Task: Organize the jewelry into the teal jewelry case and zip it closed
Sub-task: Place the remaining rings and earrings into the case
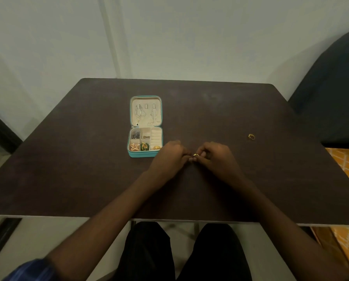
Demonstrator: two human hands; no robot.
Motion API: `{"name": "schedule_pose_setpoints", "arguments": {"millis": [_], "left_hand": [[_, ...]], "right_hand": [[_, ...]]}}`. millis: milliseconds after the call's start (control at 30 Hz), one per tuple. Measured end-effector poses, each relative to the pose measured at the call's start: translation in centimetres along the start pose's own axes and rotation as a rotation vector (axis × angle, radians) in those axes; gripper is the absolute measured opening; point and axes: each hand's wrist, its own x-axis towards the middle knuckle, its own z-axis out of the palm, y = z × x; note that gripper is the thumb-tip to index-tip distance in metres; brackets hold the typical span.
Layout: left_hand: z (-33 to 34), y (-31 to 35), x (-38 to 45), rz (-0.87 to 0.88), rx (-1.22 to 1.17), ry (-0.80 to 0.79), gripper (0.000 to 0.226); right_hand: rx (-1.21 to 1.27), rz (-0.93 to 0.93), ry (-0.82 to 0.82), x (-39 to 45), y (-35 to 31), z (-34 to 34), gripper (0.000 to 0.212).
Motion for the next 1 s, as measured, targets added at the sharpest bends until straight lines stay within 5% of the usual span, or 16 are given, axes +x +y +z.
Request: {"name": "schedule_pose_setpoints", "arguments": {"millis": [233,500,1000], "left_hand": [[-0.3,0.5,0.0,-0.034,-0.113,0.056,0.018],[-3.1,-1.7,-0.6,-0.116,-0.467,0.205,0.010],[-5.8,-7.5,-1.3,-0.238,-0.316,0.179,0.030]], "right_hand": [[0.131,0.053,0.078,0.0,-0.4,0.1,0.013],[0.231,-0.120,0.210,2.0,-3.4,0.5,0.007],[0.070,-0.229,-0.080,7.4,-7.4,3.5,0.010]]}}
